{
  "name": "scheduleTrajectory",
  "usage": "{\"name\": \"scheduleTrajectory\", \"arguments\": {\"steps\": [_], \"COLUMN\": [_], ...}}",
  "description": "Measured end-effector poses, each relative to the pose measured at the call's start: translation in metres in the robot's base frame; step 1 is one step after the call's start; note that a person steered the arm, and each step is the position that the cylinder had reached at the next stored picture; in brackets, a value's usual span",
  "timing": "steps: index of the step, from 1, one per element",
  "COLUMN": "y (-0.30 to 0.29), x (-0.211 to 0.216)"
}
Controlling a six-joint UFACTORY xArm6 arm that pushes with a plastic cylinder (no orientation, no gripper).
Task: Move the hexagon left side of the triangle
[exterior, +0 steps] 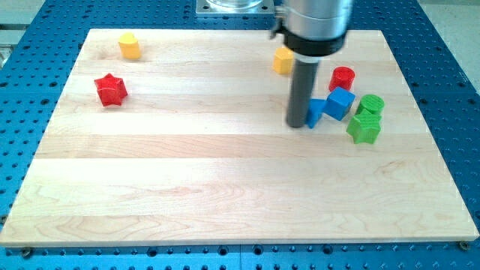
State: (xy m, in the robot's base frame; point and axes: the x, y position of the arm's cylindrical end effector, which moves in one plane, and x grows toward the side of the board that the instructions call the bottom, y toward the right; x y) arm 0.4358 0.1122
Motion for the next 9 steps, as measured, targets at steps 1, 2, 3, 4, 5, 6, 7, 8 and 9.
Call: {"name": "scheduleTrajectory", "arguments": {"steps": [1,2,3,4,5,6,7,8,9], "y": [-0.028,-0.061,-0.024,-0.032,-0.001,0.02,-0.007,-0.035,-0.035], "x": [0.005,0.005,-0.02,-0.065,-0.112,-0.136,-0.143,-0.151,-0.152]}}
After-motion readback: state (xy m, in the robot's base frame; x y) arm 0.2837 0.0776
